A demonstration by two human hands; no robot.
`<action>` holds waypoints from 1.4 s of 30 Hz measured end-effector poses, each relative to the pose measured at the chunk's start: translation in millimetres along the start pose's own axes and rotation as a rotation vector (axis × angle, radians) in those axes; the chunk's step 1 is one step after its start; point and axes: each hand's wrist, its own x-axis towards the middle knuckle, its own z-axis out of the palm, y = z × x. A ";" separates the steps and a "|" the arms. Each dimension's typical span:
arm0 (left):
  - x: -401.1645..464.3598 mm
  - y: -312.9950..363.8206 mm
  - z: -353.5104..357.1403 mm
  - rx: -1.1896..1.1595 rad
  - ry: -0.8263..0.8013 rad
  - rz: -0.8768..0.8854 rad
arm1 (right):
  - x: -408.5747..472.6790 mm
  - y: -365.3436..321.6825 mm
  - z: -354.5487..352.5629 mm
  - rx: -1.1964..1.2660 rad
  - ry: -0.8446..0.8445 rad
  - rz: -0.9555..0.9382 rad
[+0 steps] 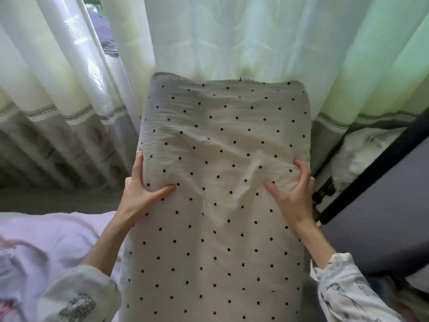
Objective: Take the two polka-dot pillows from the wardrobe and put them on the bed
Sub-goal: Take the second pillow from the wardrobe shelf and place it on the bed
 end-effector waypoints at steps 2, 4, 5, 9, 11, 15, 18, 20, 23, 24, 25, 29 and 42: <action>23.2 11.3 8.4 -0.001 0.044 -0.016 | 40.4 -0.1 11.2 0.004 -0.036 -0.019; 44.3 21.3 13.6 -0.002 0.097 -0.024 | 78.9 -4.0 24.2 0.010 -0.063 -0.053; 54.0 24.2 14.3 -0.004 0.127 -0.032 | 97.2 -7.4 32.3 0.017 -0.082 -0.069; 90.2 27.5 5.9 -0.022 0.247 -0.086 | 158.1 -24.5 76.0 0.053 -0.175 -0.173; 110.0 24.4 -2.3 -0.015 0.304 -0.110 | 185.0 -32.6 103.8 0.068 -0.231 -0.218; 150.0 13.5 -20.4 -0.009 0.417 -0.159 | 233.4 -51.1 167.4 0.098 -0.325 -0.254; 182.9 -1.9 -37.1 -0.003 0.489 -0.208 | 264.1 -64.5 223.8 0.104 -0.417 -0.278; 205.9 -12.3 -48.8 -0.014 0.535 -0.239 | 283.5 -74.9 263.2 0.133 -0.483 -0.316; 237.4 -25.2 -70.0 -0.044 0.597 -0.273 | 309.9 -93.8 320.8 0.148 -0.580 -0.366; 246.6 -30.2 -77.0 -0.059 0.627 -0.276 | 317.3 -100.3 339.5 0.153 -0.605 -0.385; 256.0 -34.8 -84.5 -0.076 0.656 -0.273 | 324.8 -107.3 358.6 0.161 -0.624 -0.403; 285.7 -46.6 -113.3 -0.111 0.753 -0.290 | 349.0 -136.0 430.3 0.178 -0.705 -0.459; 322.4 -76.7 -174.0 -0.049 1.274 -0.456 | 361.1 -225.4 657.2 0.371 -1.221 -0.707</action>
